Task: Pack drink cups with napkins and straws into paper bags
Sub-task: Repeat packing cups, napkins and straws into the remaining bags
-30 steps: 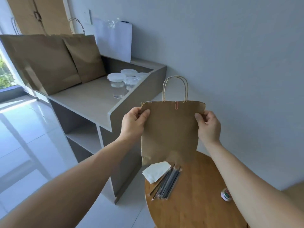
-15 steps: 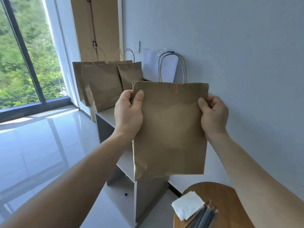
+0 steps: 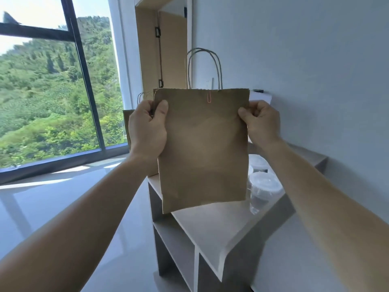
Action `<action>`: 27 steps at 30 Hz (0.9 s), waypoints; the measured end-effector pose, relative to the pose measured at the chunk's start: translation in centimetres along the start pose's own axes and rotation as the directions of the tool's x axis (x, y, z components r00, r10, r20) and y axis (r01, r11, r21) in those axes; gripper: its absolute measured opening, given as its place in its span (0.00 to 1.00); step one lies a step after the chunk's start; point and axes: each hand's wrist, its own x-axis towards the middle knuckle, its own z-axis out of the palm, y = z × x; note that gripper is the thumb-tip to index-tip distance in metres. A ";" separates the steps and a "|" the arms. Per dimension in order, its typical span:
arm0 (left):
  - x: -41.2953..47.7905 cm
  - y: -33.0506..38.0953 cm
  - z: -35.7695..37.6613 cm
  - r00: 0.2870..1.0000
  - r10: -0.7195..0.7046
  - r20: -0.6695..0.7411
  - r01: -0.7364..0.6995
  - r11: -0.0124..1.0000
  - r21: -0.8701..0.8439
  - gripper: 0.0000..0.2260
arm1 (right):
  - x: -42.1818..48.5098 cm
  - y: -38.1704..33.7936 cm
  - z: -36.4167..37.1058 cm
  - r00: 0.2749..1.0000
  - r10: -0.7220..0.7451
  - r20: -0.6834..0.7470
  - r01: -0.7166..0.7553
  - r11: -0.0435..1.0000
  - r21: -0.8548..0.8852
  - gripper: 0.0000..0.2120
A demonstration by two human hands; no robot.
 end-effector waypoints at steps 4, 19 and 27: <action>2.8 -3.8 1.9 1.000 -0.007 -0.006 0.008 0.997 0.078 0.11 | 4.2 3.2 2.5 0.995 0.053 0.088 -0.048 0.997 -0.059 0.07; 15.6 -17.7 8.1 0.993 -0.053 0.103 0.050 0.998 0.035 0.11 | 15.2 13.0 13.2 0.953 0.281 0.115 -0.260 0.950 -0.171 0.07; 16.8 -22.1 12.8 0.974 -0.044 0.224 0.044 0.999 0.004 0.10 | 19.9 18.9 15.0 0.928 0.371 0.019 -0.360 0.910 -0.204 0.04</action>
